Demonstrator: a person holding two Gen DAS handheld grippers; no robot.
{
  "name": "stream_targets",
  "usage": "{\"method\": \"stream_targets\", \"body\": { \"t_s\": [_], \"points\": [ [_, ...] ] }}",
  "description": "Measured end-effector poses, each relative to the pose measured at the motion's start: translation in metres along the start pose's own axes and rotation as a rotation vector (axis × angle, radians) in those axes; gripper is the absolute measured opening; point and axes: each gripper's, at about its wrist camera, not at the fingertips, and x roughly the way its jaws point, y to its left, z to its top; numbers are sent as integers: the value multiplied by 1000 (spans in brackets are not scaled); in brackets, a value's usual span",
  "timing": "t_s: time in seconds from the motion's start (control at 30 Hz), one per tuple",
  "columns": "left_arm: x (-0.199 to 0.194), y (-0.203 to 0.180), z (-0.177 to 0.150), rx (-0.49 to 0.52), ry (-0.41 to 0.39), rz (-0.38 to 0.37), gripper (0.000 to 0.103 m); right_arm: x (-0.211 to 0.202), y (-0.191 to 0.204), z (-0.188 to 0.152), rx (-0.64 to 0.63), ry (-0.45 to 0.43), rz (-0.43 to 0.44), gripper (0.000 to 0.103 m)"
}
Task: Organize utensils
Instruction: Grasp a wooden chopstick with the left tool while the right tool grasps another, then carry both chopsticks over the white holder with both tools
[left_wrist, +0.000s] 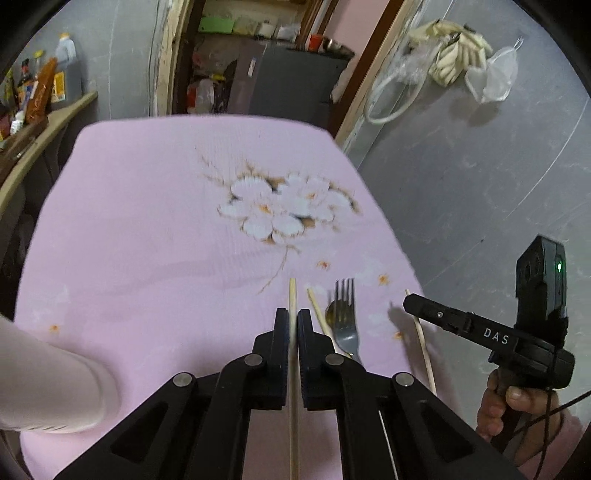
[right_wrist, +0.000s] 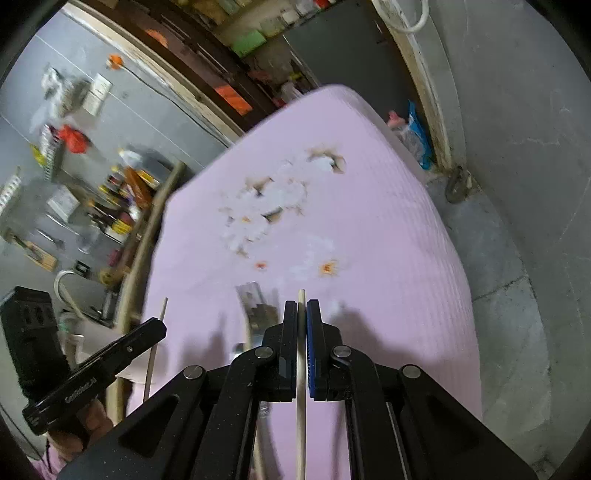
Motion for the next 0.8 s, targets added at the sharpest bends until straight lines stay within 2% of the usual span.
{"method": "stream_targets", "body": {
  "t_s": [0.2, 0.43, 0.67, 0.8],
  "points": [
    [-48, 10, 6, -36, -89, -23, 5, -37, 36, -6, -35, -119, 98, 4],
    [-114, 42, 17, -119, -260, -34, 5, -60, 121, -1, -152, -302, 230, 4],
    [-172, 87, 31, -141, -404, 39, 5, -60, 206, 7, -229, -431, 350, 4],
    [-197, 118, 33, -150, -468, 92, 5, -47, 252, 4, -268, -482, 370, 4]
  ]
}}
